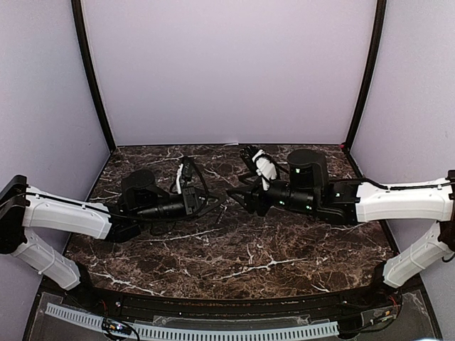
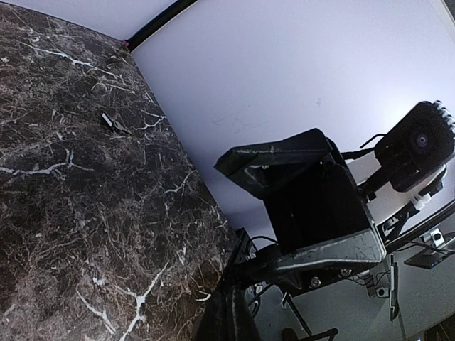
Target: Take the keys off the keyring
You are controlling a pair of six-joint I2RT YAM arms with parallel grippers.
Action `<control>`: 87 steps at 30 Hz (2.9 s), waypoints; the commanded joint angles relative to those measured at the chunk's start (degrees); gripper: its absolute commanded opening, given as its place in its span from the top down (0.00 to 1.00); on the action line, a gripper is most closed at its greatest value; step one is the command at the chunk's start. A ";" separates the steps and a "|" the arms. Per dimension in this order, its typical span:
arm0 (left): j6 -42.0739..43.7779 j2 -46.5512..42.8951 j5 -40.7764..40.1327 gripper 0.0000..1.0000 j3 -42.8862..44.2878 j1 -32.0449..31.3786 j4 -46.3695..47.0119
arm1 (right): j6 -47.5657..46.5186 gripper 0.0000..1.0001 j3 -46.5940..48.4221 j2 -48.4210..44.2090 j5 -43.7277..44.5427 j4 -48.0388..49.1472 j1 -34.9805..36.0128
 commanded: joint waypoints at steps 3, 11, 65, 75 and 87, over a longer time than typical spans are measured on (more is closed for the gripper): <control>-4.20 0.81 -1.92 1.00 -2.30 0.50 9.17 | 12.01 0.45 1.36 1.08 -5.06 1.14 -1.24; -4.00 0.82 -3.28 1.00 -2.37 0.81 8.02 | 19.64 0.49 -6.17 -5.24 -14.36 7.93 -2.22; -4.29 -1.47 -9.07 1.00 -3.82 0.83 7.07 | 35.41 0.66 -7.34 12.66 -14.20 38.76 -0.42; -4.48 -2.18 -10.15 1.00 -5.28 0.82 9.37 | 35.45 0.65 -7.45 14.09 -18.28 41.00 -0.44; -4.19 -2.50 -10.10 1.00 -5.67 0.85 10.98 | 35.88 0.62 -6.89 16.13 -22.16 42.32 -0.47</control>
